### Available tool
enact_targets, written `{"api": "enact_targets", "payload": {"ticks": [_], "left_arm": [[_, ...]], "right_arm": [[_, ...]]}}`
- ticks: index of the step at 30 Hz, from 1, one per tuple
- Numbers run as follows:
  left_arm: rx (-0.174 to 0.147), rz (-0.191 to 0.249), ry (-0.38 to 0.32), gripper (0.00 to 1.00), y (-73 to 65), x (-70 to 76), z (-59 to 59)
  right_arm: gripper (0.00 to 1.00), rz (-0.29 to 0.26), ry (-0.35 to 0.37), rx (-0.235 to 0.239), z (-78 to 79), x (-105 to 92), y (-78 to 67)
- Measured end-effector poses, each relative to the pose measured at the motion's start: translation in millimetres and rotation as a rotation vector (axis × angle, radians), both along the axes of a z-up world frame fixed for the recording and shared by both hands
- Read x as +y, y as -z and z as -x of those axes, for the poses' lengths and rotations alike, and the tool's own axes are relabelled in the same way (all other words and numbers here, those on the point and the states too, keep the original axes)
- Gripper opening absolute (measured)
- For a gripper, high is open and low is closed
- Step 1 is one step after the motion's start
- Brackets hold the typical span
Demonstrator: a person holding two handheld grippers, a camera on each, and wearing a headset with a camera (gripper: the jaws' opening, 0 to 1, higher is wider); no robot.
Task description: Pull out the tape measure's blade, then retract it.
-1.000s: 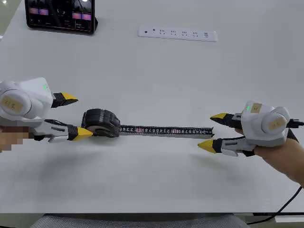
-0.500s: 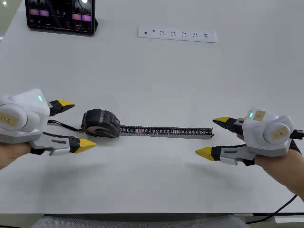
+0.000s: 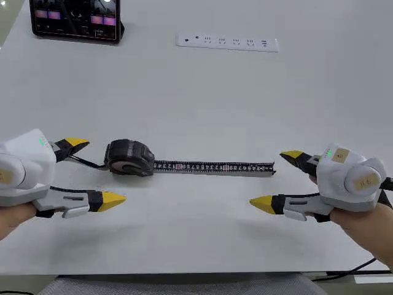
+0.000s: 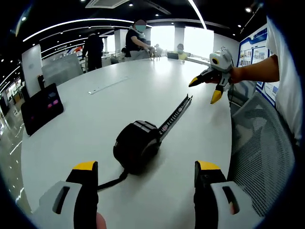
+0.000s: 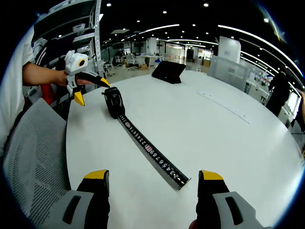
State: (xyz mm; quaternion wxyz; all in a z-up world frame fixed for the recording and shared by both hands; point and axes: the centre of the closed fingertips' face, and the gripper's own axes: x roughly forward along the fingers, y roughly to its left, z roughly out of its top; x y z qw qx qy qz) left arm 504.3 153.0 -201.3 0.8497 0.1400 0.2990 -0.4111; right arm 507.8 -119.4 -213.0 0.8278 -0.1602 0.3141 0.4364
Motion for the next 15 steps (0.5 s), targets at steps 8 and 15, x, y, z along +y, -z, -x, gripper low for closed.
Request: {"api": "enact_targets", "payload": {"ticks": [8, 15], "left_arm": [[0.008, 0.013, -0.02, 0.85, 0.3, 0.6, 11.4], [0.018, 0.004, -0.032, 0.85, 3.8, 3.2, 19.7]], "right_arm": [[0.77, -0.013, 0.011, -0.013, 4.0, 0.9, -2.1], [0.77, -0.024, 0.025, -0.008, 9.6, -2.5, 1.5]]}}
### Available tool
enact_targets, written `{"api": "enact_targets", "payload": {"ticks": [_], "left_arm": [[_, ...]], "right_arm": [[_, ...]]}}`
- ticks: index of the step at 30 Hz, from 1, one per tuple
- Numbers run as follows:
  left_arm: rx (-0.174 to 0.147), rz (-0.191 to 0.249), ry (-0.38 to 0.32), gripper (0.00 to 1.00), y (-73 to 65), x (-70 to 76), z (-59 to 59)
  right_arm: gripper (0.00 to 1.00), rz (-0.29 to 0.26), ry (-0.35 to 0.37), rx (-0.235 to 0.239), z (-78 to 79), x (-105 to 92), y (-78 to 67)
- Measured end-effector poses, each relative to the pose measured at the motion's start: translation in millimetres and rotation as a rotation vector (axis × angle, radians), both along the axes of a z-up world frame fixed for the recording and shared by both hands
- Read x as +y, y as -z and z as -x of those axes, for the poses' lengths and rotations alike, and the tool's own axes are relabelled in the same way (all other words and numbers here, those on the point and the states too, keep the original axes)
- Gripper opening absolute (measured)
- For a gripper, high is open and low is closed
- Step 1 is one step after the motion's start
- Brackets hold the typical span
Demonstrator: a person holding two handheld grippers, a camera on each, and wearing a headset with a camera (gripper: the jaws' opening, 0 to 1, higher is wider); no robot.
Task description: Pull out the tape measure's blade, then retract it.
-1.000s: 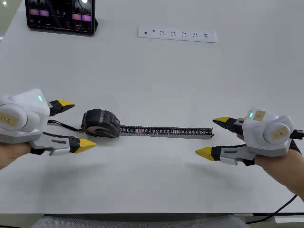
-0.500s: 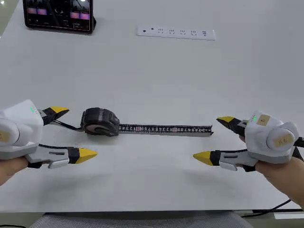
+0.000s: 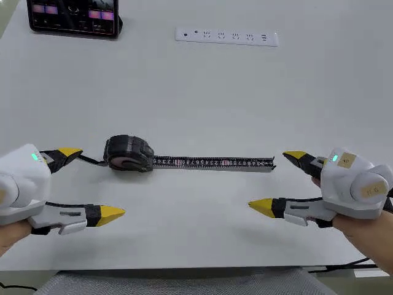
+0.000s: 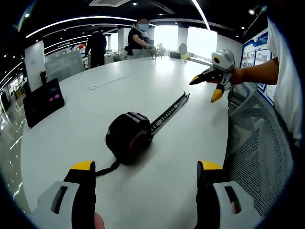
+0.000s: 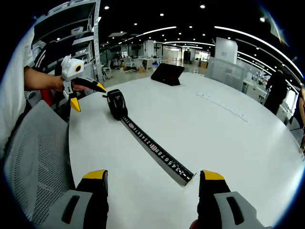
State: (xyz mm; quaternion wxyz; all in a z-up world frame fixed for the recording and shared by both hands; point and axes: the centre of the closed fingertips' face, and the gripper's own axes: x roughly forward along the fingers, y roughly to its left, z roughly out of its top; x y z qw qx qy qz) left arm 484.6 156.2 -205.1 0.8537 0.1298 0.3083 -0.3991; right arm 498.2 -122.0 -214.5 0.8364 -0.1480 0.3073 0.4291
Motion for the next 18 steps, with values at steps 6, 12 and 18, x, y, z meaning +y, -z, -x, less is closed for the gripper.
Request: {"api": "enact_targets", "payload": {"ticks": [6, 12, 18], "left_arm": [[0.007, 0.015, -0.022, 0.86, 1.4, 2.5, 8.2], [0.022, 0.013, -0.035, 0.86, 4.2, 3.2, 15.9], [0.014, 0.007, -0.037, 0.85, 3.2, 3.0, 21.4]], "right_arm": [[0.77, -0.004, 0.009, -0.002, 7.5, -1.5, 1.7], [0.76, -0.014, 0.015, 0.003, 13.0, 0.0, 1.7], [0.75, -0.015, 0.02, -0.001, 16.9, -0.6, 1.0]]}}
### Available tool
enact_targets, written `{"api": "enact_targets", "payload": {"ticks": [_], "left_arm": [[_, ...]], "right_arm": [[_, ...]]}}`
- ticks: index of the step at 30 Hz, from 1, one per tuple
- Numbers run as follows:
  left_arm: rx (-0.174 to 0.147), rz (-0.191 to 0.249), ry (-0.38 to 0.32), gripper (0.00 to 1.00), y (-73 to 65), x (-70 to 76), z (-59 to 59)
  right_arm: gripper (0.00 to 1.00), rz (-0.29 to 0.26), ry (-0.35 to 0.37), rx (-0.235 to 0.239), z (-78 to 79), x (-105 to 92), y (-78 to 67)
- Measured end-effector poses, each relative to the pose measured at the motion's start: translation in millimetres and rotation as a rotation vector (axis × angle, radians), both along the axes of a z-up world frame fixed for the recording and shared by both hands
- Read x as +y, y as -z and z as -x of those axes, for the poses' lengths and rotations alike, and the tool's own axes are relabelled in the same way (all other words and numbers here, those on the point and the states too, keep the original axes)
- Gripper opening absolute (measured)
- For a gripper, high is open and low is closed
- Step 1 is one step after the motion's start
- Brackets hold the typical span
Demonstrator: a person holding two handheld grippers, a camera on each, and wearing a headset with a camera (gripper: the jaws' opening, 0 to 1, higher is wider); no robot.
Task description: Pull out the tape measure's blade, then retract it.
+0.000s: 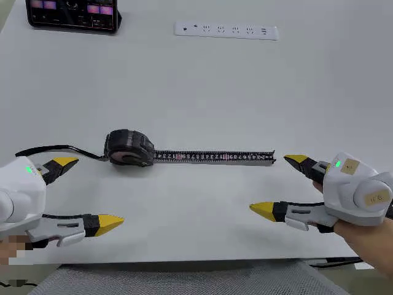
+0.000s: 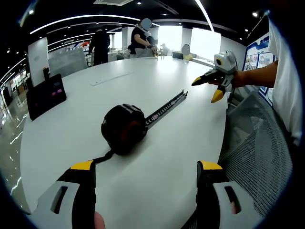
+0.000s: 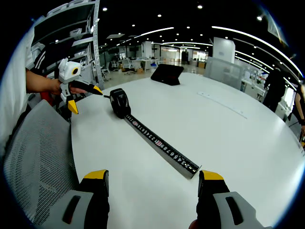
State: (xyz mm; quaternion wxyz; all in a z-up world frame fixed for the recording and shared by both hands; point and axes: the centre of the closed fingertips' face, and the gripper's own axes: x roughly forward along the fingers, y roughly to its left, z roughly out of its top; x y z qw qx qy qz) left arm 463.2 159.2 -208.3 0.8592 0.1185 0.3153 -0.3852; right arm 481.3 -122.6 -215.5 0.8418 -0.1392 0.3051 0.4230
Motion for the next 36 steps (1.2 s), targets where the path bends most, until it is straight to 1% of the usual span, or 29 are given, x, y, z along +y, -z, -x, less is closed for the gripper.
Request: {"api": "enact_targets", "payload": {"ticks": [4, 6, 9, 12, 14, 16, 19, 23, 27, 30, 36], "left_arm": [[-0.002, -0.002, -0.008, 0.84, -0.8, 2.4, 1.7], [0.005, 0.005, -0.013, 0.83, -0.1, 3.3, 3.4], [0.006, 0.007, -0.025, 0.84, 2.5, 5.9, 5.0], [0.008, 0.023, -0.046, 0.87, 2.9, 7.6, 5.8], [0.008, 0.021, -0.052, 0.87, 3.2, 8.7, 6.9], [0.005, 0.02, -0.058, 0.87, 2.8, 9.7, 7.8], [0.006, 0.019, -0.057, 0.86, 1.8, 11.1, 8.6], [-0.006, 0.027, -0.069, 0.87, -3.8, 13.4, 6.8], [-0.001, 0.026, -0.068, 0.87, -2.6, 13.7, 8.4], [0.006, 0.036, -0.07, 0.87, -2.1, 12.5, 9.8], [0.01, 0.043, -0.068, 0.88, -1.6, 10.2, 10.6]], "right_arm": [[0.76, -0.007, 0.008, 0.004, 3.0, -1.3, 0.7], [0.76, -0.004, 0.006, 0.007, 5.8, -1.7, 1.8], [0.77, -0.006, 0.012, 0.009, 9.0, -1.7, 2.9], [0.78, -0.013, 0.019, 0.015, 13.1, -0.8, 4.7], [0.79, -0.024, 0.018, 0.022, 15.8, 1.2, 5.4], [0.79, -0.022, 0.017, 0.026, 18.4, 2.4, 6.5], [0.8, -0.029, 0.017, 0.028, 18.7, 2.7, 6.5], [0.81, -0.032, 0.014, 0.024, 18.3, 3.3, 4.2], [0.81, -0.028, 0.011, 0.025, 19.7, 2.9, 4.2], [0.81, -0.025, 0.008, 0.028, 20.8, 3.2, 4.4], [0.82, -0.027, 0.007, 0.03, 20.8, 4.6, 3.6]]}}
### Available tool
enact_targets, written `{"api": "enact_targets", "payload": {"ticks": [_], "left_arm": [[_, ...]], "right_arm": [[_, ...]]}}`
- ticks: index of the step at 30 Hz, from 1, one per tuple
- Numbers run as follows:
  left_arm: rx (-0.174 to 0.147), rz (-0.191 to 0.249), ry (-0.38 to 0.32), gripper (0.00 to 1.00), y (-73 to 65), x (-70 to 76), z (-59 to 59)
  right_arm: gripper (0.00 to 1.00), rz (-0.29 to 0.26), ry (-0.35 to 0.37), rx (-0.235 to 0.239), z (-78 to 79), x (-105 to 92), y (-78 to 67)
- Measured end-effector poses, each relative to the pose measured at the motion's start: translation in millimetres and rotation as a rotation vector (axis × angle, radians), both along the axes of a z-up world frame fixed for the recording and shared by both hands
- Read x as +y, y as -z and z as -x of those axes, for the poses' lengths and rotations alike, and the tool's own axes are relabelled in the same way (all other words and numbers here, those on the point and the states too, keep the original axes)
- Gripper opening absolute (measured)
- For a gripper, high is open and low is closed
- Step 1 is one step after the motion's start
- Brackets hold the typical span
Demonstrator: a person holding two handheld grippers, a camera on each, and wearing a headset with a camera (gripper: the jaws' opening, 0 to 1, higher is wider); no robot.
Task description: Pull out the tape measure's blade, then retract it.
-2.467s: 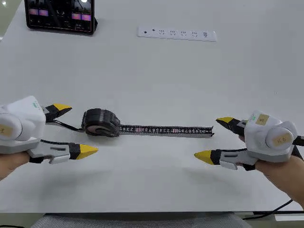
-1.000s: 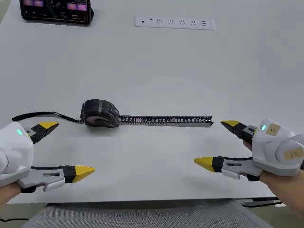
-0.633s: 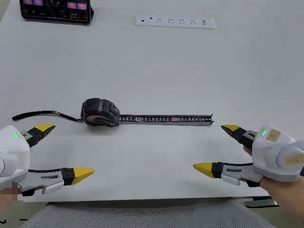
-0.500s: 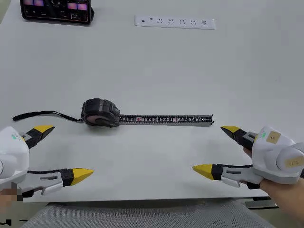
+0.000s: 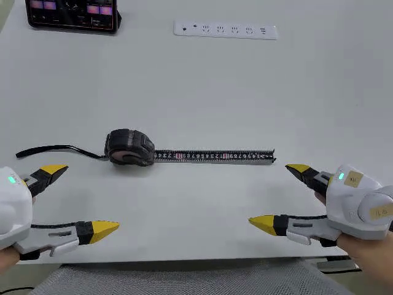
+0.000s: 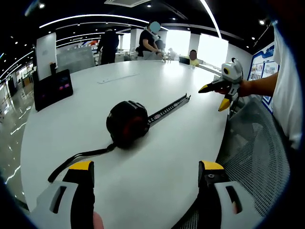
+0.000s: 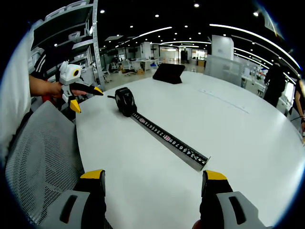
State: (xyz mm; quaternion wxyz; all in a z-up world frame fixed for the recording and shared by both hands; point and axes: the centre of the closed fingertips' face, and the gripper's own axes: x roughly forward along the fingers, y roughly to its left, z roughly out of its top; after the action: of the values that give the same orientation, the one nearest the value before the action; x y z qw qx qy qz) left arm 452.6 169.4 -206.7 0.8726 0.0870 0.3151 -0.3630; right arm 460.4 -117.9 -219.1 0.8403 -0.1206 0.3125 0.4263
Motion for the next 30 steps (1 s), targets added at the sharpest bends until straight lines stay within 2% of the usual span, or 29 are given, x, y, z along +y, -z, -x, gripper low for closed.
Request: {"api": "enact_targets", "payload": {"ticks": [8, 10, 13, 15, 30], "left_arm": [[0.002, 0.002, -0.002, 0.88, -1.5, 1.8, 0.6], [0.002, 0.019, -0.003, 0.89, -3.5, 0.4, 0.8], [0.003, 0.015, -0.003, 0.88, -3.4, 1.2, 1.0], [0.003, 0.028, -0.007, 0.89, -5.2, 0.8, 0.8], [-0.01, 0.036, -0.013, 0.9, -12.6, 1.2, 3.8]], "right_arm": [[0.83, 0.006, -0.003, 0.002, 3.1, -0.5, 0.3], [0.83, 0.002, 0.0, 0.001, 3.4, -0.4, -0.6], [0.84, -0.001, 0.001, 0.0, 4.2, -0.1, -1.9], [0.85, -0.003, 0.005, -0.001, 5.6, 0.0, -4.1], [0.9, -0.008, 0.017, 0.001, 13.5, -1.1, -5.4]]}}
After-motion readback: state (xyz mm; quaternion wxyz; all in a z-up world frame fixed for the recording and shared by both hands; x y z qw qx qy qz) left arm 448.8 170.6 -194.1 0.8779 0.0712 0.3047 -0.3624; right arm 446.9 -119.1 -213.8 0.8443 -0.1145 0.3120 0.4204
